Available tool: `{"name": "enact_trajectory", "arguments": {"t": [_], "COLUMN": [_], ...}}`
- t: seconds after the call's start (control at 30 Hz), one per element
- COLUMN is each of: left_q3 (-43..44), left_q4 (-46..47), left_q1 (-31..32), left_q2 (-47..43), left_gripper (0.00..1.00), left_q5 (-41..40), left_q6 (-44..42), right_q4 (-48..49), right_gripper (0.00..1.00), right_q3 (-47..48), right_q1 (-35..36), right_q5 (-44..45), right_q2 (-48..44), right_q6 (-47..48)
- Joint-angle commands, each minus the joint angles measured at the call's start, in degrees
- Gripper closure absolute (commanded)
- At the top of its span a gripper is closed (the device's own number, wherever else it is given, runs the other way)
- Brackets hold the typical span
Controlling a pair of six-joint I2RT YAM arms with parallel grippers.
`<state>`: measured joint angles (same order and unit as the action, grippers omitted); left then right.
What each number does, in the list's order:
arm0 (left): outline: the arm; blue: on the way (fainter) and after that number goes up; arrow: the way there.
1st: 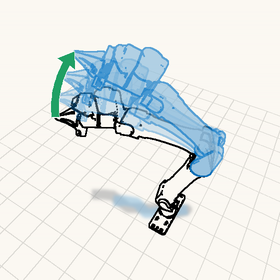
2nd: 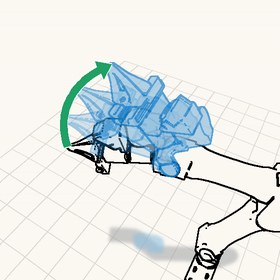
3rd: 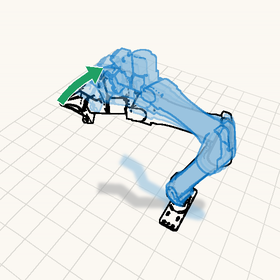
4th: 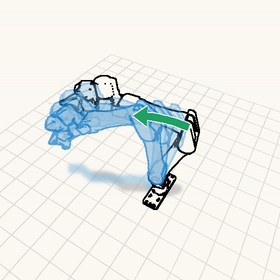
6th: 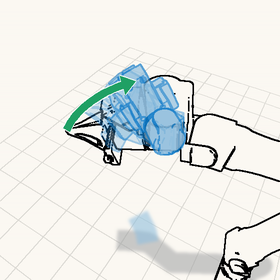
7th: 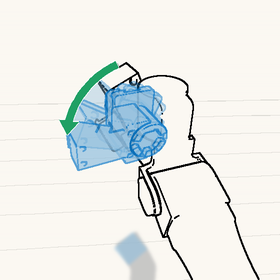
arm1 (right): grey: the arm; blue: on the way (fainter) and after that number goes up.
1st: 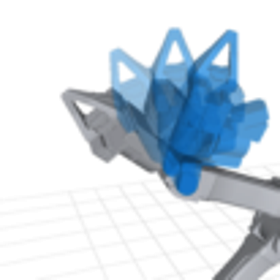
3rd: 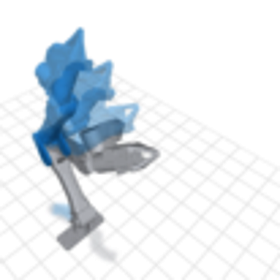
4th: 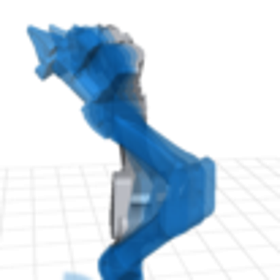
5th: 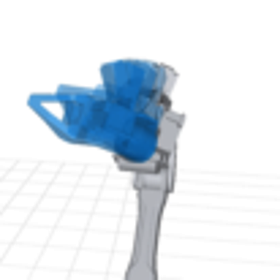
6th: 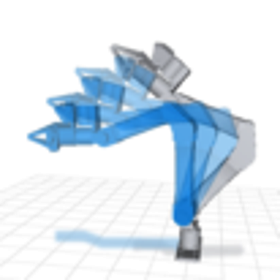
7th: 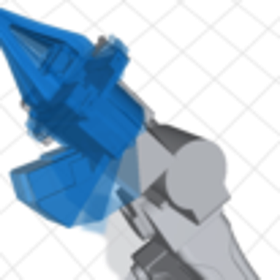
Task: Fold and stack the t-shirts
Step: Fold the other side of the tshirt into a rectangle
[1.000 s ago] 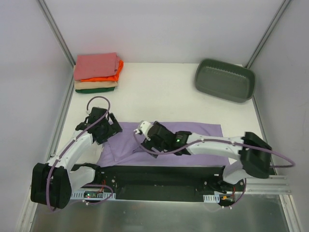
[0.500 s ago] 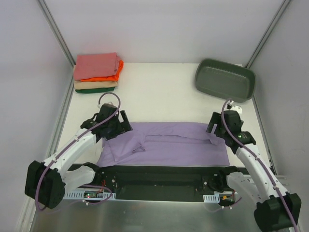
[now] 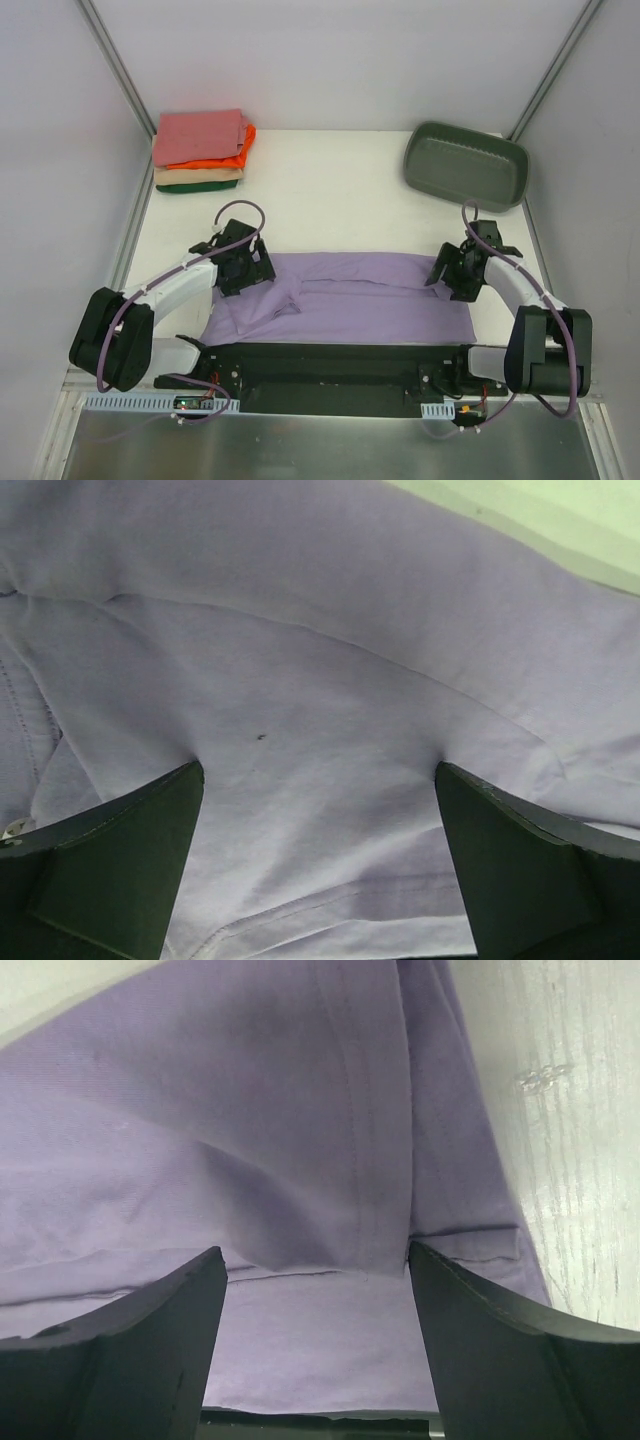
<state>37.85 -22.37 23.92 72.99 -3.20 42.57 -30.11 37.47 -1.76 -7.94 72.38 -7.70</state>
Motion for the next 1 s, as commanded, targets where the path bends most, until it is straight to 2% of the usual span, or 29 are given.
{"name": "enact_trajectory", "arguments": {"t": [0.0, 0.2, 0.6, 0.77, 0.97], "left_q3": [-1.7, -2.4, -2.6, -2.6, -2.6], "left_q4": [0.8, 0.9, 0.9, 0.8, 0.9], "left_q1": [-0.6, -2.1, -3.0, -3.0, -3.2], "left_q2": [1.0, 0.8, 0.9, 0.8, 1.0], "left_gripper": [0.01, 0.01, 0.01, 0.01, 0.01], "left_q5": [-3.2, -3.7, -3.3, -3.5, -3.5], "left_q6": [-0.6, -1.3, -1.5, -1.6, -1.6], "right_q4": [0.8, 2.5, 5.0, 5.8, 6.8], "right_gripper": [0.25, 0.27, 0.47, 0.50, 0.75], "right_q3": [2.4, 2.3, 1.1, -0.2, -2.1], "right_q1": [-0.6, -1.2, -1.9, -2.2, -3.0], "right_q5": [-1.5, -0.1, 1.1, 1.6, 2.8], "right_q2": [0.5, 0.3, 1.6, 1.4, 1.5], "right_q6": [0.9, 0.7, -2.6, -3.1, -4.2]}}
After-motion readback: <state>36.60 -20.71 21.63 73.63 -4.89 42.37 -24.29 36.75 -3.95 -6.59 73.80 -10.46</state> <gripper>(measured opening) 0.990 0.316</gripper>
